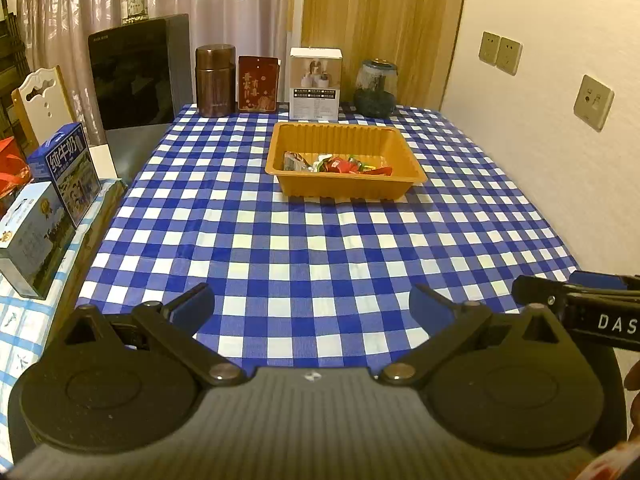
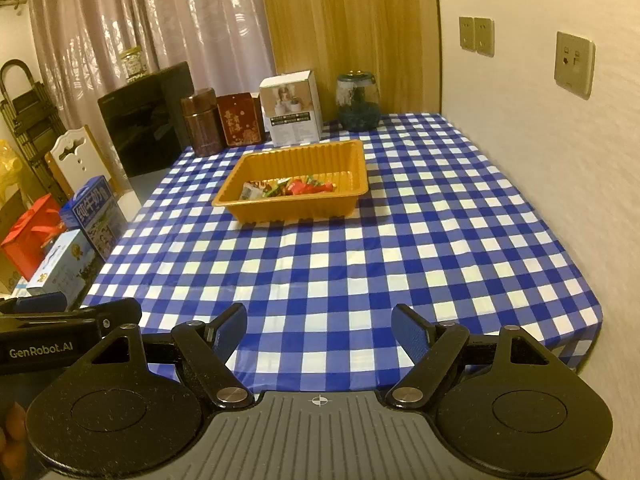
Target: Organize snacks
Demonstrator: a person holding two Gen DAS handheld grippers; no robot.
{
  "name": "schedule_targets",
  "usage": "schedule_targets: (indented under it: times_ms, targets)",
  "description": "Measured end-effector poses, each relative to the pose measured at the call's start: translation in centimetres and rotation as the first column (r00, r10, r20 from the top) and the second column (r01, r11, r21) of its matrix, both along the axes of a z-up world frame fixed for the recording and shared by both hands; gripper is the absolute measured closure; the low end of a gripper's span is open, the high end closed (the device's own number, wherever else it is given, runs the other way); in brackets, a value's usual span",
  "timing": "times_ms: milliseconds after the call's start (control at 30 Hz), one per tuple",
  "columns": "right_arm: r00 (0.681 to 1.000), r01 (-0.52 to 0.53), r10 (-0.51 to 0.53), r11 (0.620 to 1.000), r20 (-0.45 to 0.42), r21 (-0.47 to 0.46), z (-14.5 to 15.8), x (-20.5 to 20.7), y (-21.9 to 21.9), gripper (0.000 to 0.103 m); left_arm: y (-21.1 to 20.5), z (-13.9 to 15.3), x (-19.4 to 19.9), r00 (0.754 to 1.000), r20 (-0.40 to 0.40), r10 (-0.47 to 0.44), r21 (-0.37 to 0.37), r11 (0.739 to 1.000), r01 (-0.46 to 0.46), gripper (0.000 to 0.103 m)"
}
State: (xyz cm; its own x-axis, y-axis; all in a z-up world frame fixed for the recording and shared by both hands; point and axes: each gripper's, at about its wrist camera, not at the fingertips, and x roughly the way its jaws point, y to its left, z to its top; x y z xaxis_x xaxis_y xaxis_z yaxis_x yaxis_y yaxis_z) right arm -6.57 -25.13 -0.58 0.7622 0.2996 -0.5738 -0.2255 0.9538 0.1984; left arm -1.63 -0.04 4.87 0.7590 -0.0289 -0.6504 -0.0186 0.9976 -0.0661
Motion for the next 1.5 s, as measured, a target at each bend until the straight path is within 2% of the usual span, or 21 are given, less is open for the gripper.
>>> schedule_targets:
  times_ms: [1500]
  targets:
    - [1.000, 0.000, 0.000, 1.000, -0.004, 0.002, -0.14, -0.08, 0.40, 0.024, -0.12, -0.55, -0.01, 1.000, -0.009, -0.004, -0.002, 1.000, 0.004, 0.000]
